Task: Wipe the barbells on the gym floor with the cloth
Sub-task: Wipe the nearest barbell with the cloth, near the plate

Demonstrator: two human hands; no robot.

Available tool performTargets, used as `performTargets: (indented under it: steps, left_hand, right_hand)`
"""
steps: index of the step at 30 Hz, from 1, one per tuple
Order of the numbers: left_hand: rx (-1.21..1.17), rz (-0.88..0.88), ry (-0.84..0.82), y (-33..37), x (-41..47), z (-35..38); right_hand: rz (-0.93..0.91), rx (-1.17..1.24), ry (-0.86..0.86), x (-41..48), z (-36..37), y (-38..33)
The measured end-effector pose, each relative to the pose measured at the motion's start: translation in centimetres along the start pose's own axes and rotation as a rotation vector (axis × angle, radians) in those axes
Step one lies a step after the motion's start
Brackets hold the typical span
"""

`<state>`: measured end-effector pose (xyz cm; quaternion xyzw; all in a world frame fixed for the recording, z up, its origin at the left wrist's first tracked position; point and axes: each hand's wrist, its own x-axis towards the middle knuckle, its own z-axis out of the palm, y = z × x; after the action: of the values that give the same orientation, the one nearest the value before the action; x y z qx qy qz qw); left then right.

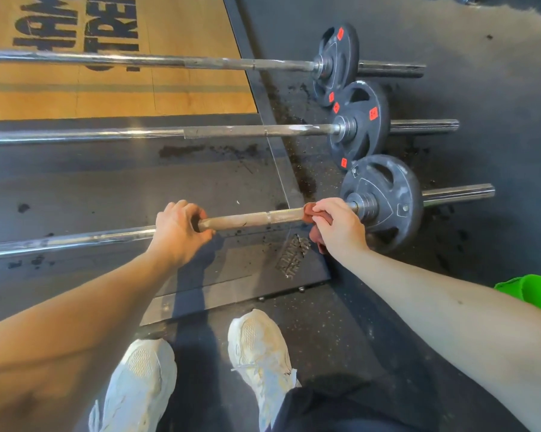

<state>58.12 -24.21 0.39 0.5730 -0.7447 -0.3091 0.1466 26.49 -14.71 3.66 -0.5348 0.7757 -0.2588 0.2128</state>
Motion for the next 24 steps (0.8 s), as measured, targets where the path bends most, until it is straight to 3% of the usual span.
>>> performTargets:
  steps: [3, 7, 14, 19, 24]
  left_hand:
    - [0.022, 0.022, 0.002, -0.1, 0.0, -0.1]
    - [0.029, 0.031, 0.005, -0.2, -0.1, -0.2]
    - [0.023, 0.038, 0.0, -0.3, 0.1, -0.4]
    - [0.063, 0.067, 0.035, -0.9, 0.3, 0.2]
    - [0.073, 0.091, 0.039, -1.1, 0.5, 0.3]
  right_hand:
    - [0.011, 0.079, -0.047, 0.5, 0.0, 0.6]
    - [-0.076, -0.05, -0.069, 1.1, 0.4, 1.4]
    - [-0.086, 0.007, 0.026, 0.6, 4.6, -0.6]
    - [-0.347, -0.113, -0.112, 0.5, 5.9, -0.8]
    - [-0.195, -0.117, 0.057, 0.6, 4.0, 1.7]
